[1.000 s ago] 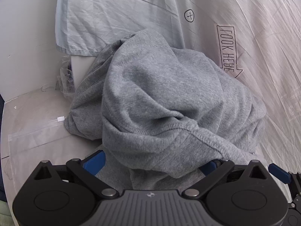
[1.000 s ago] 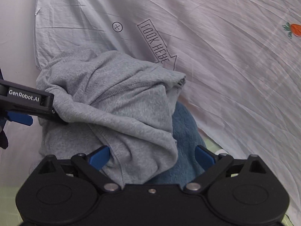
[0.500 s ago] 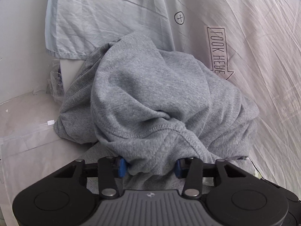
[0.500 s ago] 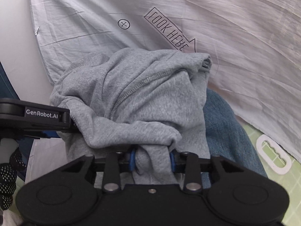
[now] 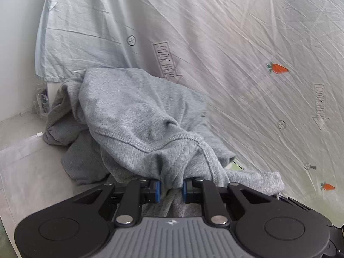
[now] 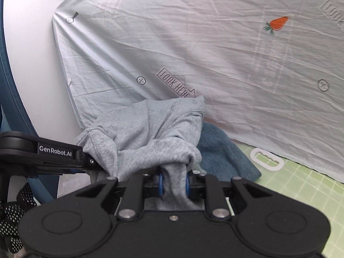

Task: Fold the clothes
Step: 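Lift the grey hoodie off the jeans and spread it across the mat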

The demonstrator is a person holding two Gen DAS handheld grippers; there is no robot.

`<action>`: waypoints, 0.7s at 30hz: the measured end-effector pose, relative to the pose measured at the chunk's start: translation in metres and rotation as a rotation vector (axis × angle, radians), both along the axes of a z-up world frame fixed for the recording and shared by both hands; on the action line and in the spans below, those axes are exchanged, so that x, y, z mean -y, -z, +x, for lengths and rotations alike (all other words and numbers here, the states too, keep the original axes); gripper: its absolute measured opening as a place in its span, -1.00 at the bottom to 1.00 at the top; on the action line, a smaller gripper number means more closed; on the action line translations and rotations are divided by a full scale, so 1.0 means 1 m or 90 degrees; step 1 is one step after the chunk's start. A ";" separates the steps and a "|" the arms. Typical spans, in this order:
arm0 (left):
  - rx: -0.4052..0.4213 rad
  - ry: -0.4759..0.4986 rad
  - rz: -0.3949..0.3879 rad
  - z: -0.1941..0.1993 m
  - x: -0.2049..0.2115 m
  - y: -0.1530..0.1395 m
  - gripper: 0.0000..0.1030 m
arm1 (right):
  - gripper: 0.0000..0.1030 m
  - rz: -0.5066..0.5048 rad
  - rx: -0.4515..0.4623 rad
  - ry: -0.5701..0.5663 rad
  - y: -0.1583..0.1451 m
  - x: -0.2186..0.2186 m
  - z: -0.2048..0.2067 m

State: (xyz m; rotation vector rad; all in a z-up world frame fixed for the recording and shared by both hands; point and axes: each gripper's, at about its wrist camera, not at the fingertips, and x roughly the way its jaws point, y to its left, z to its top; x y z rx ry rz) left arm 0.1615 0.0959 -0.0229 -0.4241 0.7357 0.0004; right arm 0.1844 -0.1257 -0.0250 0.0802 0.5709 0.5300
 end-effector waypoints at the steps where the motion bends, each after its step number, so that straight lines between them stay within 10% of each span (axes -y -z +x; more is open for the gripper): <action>1: -0.001 0.023 -0.007 -0.011 0.019 -0.005 -0.63 | -0.64 0.002 0.009 0.015 -0.004 0.016 -0.016; 14: -0.134 0.383 -0.029 -0.118 0.244 0.013 -0.61 | -0.63 -0.004 -0.075 0.403 0.017 0.241 -0.198; 21: -0.112 0.316 -0.020 -0.119 0.216 0.011 -0.24 | -0.24 -0.031 -0.169 0.535 0.042 0.283 -0.240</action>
